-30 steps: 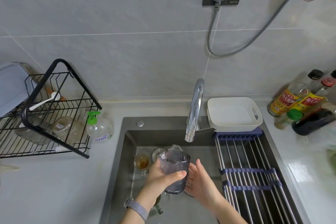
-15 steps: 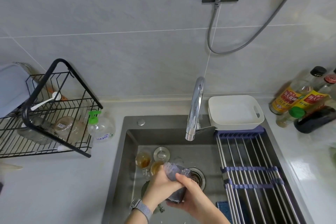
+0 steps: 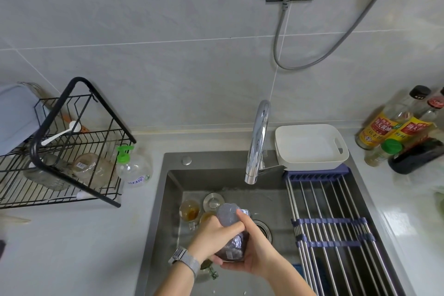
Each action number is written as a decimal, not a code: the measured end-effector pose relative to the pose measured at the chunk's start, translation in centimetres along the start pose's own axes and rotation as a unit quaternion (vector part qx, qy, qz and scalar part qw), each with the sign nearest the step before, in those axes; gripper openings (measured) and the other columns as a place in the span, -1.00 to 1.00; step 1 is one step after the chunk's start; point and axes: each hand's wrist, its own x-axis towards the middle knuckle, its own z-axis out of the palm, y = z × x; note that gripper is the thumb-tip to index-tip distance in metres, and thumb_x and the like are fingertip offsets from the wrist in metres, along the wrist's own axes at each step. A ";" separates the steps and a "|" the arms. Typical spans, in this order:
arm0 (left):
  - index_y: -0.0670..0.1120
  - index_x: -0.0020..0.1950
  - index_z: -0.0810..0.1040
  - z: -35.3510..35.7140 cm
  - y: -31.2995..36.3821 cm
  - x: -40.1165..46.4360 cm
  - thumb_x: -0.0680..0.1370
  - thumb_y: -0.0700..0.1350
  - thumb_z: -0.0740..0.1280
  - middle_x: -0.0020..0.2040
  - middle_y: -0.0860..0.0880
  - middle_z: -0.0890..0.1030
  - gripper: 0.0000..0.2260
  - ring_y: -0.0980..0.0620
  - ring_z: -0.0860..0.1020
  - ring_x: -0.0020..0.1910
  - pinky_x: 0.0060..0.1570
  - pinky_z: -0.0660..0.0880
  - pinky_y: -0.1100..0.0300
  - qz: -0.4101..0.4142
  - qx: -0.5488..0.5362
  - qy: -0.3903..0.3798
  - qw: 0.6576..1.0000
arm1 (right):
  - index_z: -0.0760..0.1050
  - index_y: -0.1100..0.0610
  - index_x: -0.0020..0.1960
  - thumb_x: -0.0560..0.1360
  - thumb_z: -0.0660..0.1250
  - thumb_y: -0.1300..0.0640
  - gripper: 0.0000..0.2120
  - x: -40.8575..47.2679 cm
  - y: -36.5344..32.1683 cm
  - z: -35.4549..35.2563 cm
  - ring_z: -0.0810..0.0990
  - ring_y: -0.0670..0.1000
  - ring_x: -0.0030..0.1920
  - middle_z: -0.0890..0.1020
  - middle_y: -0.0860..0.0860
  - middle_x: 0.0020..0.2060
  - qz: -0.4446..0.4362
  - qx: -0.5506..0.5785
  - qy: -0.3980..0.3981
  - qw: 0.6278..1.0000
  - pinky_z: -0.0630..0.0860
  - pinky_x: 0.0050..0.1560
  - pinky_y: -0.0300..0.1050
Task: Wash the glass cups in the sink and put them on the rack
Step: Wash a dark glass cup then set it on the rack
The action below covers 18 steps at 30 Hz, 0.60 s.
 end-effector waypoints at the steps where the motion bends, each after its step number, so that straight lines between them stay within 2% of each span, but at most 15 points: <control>1: 0.00 -0.18 0.58 0.0 0.2 -0.1 0.39 0.21 0.36 -0.13 0.02 0.64 -0.72 0.08 0.60 -0.13 -0.21 0.66 -0.01 -0.025 -0.010 -0.001 1.000 | 0.56 0.10 0.20 0.39 0.34 -0.29 -0.43 0.0 -0.3 0.1 0.68 0.19 0.04 0.68 0.13 0.08 0.017 -0.009 0.006 1.000 0.59 0.05 0.17; 4: 0.00 -0.19 0.49 -0.2 0.6 0.0 0.41 0.22 0.36 -0.10 0.04 0.58 -0.71 0.05 0.56 -0.10 -0.14 0.66 -0.03 -0.060 -0.033 -0.006 0.998 | 0.55 0.14 0.21 0.35 0.32 -0.34 -0.35 0.3 -0.8 0.1 0.70 0.18 -0.01 0.70 0.16 0.01 0.052 -0.035 0.021 0.998 0.62 -0.06 0.10; 7: -0.01 -0.19 0.53 -0.3 0.6 0.5 0.38 0.26 0.36 -0.11 0.01 0.63 -0.66 0.01 0.60 -0.08 -0.11 0.66 -0.05 -0.055 -0.037 -0.009 0.998 | 0.55 0.14 0.20 0.38 0.29 -0.36 -0.35 0.3 -1.1 -0.1 0.70 0.17 -0.04 0.70 0.17 -0.01 0.054 -0.047 0.022 0.997 0.62 -0.09 0.07; 10: -0.01 -0.18 0.57 -0.2 0.3 0.9 0.38 0.27 0.36 -0.13 0.01 0.67 -0.65 0.04 0.64 -0.11 -0.11 0.66 -0.01 -0.036 -0.036 0.001 0.999 | 0.55 0.13 0.19 0.40 0.30 -0.32 -0.41 0.4 -1.2 -0.3 0.70 0.16 -0.02 0.71 0.14 0.00 0.027 -0.050 0.023 0.998 0.61 -0.02 0.09; 12: 0.03 -0.12 0.61 -0.1 -0.1 1.2 0.41 0.22 0.34 -0.14 0.06 0.70 -0.72 0.09 0.66 -0.14 -0.08 0.66 0.02 0.005 -0.034 0.000 0.999 | 0.56 0.12 0.20 0.37 0.39 -0.27 -0.42 0.5 -1.3 -0.5 0.67 0.19 0.07 0.69 0.14 0.05 -0.013 -0.045 0.018 0.999 0.56 0.13 0.18; 15: 0.07 -0.05 0.62 -0.3 -0.7 1.1 0.40 0.17 0.38 -0.11 0.03 0.71 -0.77 0.07 0.67 -0.09 0.01 0.63 -0.05 0.064 -0.068 -0.013 0.996 | 0.58 0.15 0.20 0.27 0.50 -0.22 -0.37 0.1 -1.7 -0.4 0.63 0.21 0.14 0.66 0.16 0.11 -0.054 -0.065 -0.004 0.996 0.48 0.25 0.26; 16: 0.08 -0.02 0.60 -0.4 -0.9 1.0 0.37 0.17 0.42 -0.06 0.00 0.71 -0.73 0.05 0.67 -0.05 0.01 0.63 -0.05 0.071 -0.094 -0.016 0.993 | 0.58 0.15 0.21 0.28 0.50 -0.20 -0.37 -0.1 -1.9 -0.4 0.63 0.19 0.14 0.67 0.15 0.11 -0.069 -0.076 -0.005 0.995 0.48 0.24 0.25; 18: 0.07 0.09 0.54 -0.5 -1.5 0.6 0.27 0.19 0.48 0.00 0.04 0.69 -0.55 0.08 0.65 0.02 0.02 0.63 0.07 0.080 -0.130 -0.014 0.988 | 0.54 0.19 0.25 0.30 0.52 -0.14 -0.36 -0.5 -2.1 -0.4 0.63 0.19 0.15 0.66 0.17 0.12 -0.091 -0.087 -0.021 0.992 0.50 0.23 0.24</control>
